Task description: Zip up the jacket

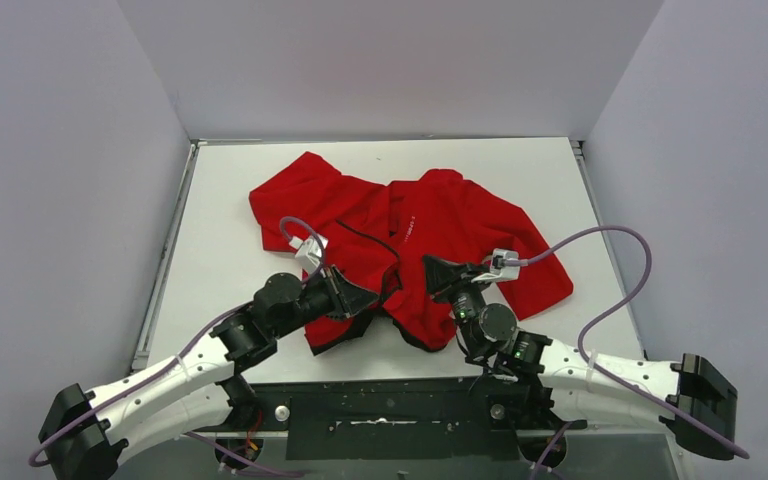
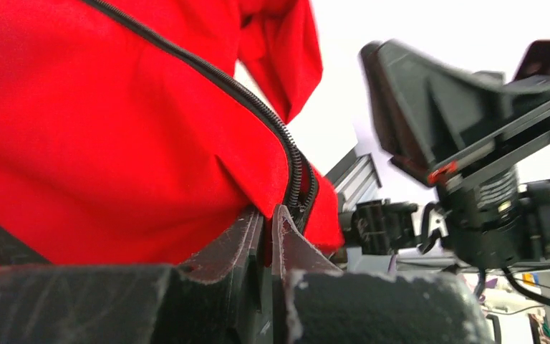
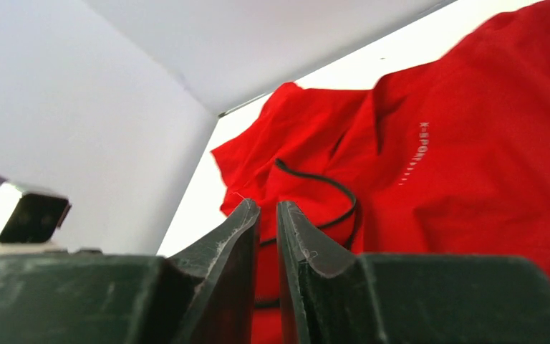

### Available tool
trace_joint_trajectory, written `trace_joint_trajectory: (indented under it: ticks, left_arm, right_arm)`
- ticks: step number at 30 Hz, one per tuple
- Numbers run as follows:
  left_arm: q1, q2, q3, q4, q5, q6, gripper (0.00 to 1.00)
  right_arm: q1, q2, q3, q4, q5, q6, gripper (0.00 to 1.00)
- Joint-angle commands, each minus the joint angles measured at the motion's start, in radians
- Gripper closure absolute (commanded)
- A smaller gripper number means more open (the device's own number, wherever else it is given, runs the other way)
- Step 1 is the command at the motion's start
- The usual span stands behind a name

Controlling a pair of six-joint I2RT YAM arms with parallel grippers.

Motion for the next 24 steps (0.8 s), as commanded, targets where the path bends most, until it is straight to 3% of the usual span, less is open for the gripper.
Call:
trace_joint_trajectory:
  ticks: [1, 5, 15, 21, 24]
  left_arm:
    - [0.002, 0.023, 0.003, -0.048, 0.044, -0.027, 1.0]
    - [0.01, 0.037, 0.015, -0.062, 0.052, -0.034, 1.0]
    - [0.034, 0.077, 0.075, -0.113, 0.126, -0.017, 1.0]
    - [0.05, 0.071, 0.144, -0.229, 0.156, 0.014, 1.0]
    - [0.059, 0.07, 0.189, -0.292, 0.177, 0.025, 1.0]
  right_arm:
    - [-0.024, -0.047, 0.004, -0.115, 0.101, 0.066, 0.81]
    - [-0.052, -0.1, -0.012, -0.144, -0.04, -0.022, 0.79]
    - [-0.132, -0.218, 0.021, -0.294, -0.643, -0.348, 0.63]
    - [-0.125, -0.227, 0.083, -0.345, -0.879, -0.563, 0.47]
    - [-0.102, -0.213, 0.115, -0.347, -0.951, -0.673, 0.44]
